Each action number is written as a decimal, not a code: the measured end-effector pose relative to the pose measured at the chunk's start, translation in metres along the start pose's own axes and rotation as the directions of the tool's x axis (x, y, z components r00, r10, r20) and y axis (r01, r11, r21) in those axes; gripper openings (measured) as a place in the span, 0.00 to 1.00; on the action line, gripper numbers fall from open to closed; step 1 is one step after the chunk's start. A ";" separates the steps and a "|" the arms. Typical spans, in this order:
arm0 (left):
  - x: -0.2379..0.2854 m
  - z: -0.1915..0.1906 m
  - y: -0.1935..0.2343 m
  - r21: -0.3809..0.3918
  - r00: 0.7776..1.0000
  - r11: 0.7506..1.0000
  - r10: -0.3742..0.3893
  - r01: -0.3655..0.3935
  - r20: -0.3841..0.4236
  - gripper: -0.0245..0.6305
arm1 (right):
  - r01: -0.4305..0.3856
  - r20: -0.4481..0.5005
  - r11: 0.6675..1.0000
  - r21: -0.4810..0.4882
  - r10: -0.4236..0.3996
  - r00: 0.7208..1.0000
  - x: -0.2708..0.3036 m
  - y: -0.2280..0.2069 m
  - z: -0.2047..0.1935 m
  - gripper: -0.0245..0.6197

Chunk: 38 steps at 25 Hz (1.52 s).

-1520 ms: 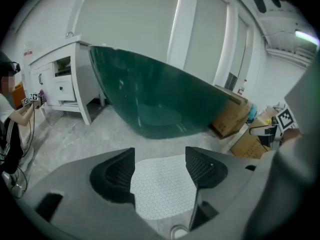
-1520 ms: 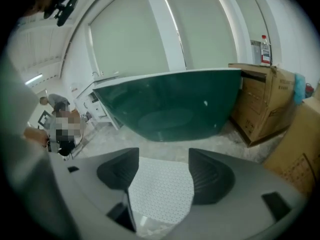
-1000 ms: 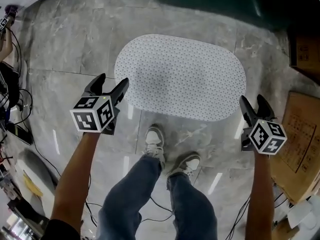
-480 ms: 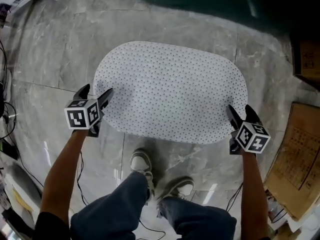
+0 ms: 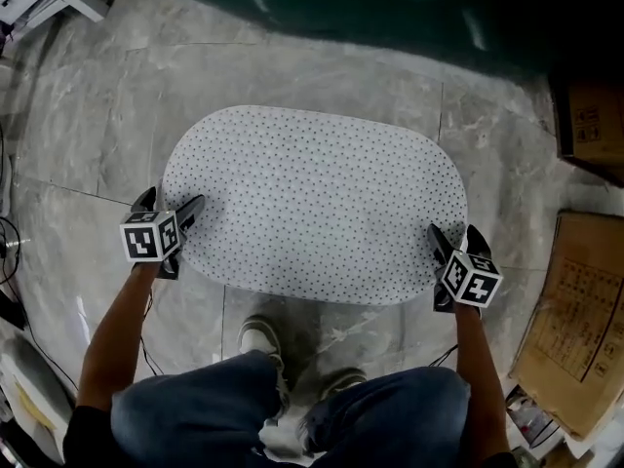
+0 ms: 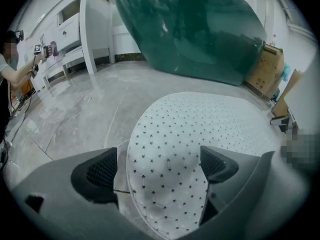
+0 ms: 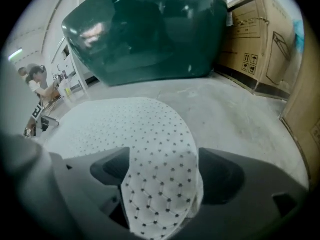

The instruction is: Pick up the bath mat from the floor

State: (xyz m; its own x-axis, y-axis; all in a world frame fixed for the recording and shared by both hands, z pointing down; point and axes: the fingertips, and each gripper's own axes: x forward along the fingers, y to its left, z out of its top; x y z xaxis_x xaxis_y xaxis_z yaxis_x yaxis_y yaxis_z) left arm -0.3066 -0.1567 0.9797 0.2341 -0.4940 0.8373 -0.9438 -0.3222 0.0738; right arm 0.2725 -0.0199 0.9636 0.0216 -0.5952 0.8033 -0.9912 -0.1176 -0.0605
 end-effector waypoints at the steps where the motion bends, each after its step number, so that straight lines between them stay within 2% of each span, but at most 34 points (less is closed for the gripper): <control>1: 0.002 -0.002 0.002 0.007 1.000 1.000 0.002 -0.002 -0.007 0.83 | 0.002 -0.004 1.000 0.003 -0.002 1.000 0.005 -0.001 -0.002 0.71; 4: 0.007 -0.005 0.000 0.031 1.000 0.999 -0.010 0.011 -0.018 0.84 | 0.001 -0.005 1.000 0.016 -0.001 1.000 0.009 -0.006 -0.006 0.73; 11: 0.005 -0.002 -0.005 0.011 0.999 0.999 -0.044 0.044 0.006 0.84 | 0.007 -0.018 1.000 0.027 -0.007 1.000 0.003 -0.007 -0.003 0.71; 16: 0.003 -0.003 -0.006 0.024 0.999 0.999 -0.047 0.048 -0.017 0.78 | 0.008 -0.026 1.000 0.029 -0.007 1.000 0.002 -0.003 -0.003 0.69; 20: 0.001 -0.003 -0.008 0.024 0.999 0.999 -0.046 0.046 -0.007 0.72 | -0.007 -0.016 1.000 0.018 0.007 1.000 0.003 0.007 -0.002 0.57; 24: 0.000 -0.003 -0.012 0.029 0.999 0.998 -0.047 0.048 -0.010 0.64 | -0.013 -0.015 1.000 0.024 0.014 1.000 0.002 0.007 -0.002 0.49; 26: -0.001 -0.002 -0.017 0.024 0.997 0.997 -0.071 0.071 -0.010 0.56 | -0.021 -0.016 0.999 0.027 0.021 1.000 0.001 0.007 -0.001 0.47; 27: -0.002 -0.001 -0.019 0.013 0.995 0.995 -0.096 0.096 -0.009 0.49 | -0.030 -0.015 0.999 0.027 0.030 0.999 0.001 0.009 0.000 0.46; 28: -0.004 0.000 -0.023 -0.001 0.992 0.992 -0.126 0.126 -0.007 0.32 | -0.042 -0.014 0.999 0.028 0.043 0.999 0.001 0.012 0.001 0.43; 29: -0.005 0.001 -0.027 -0.010 0.989 0.989 -0.149 0.149 -0.004 0.21 | -0.057 -0.013 0.998 0.029 0.058 0.998 0.001 0.016 0.002 0.39; 33: -0.005 0.002 -0.036 0.020 0.988 0.987 -0.157 0.157 -0.002 0.13 | -0.119 -0.026 0.992 0.040 0.120 0.992 0.002 0.027 0.003 0.23; 35: -0.005 0.003 -0.039 0.026 0.988 0.987 -0.157 0.157 -0.007 0.11 | -0.156 -0.040 0.985 0.072 0.160 0.986 0.004 0.032 0.000 0.11; 38: -0.006 0.004 -0.039 0.023 0.987 0.986 -0.163 0.163 -0.005 0.09 | -0.192 -0.033 0.973 0.126 0.197 0.980 0.007 0.034 -0.002 0.10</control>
State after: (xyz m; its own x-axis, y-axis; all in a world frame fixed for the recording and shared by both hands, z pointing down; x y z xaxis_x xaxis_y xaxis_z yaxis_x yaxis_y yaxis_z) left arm -0.2703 -0.1439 0.9693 0.3832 -0.4311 0.8169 -0.8875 -0.4170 0.1963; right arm 0.2388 -0.0264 0.9679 -0.1785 -0.5801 0.7948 -0.9526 -0.1004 -0.2872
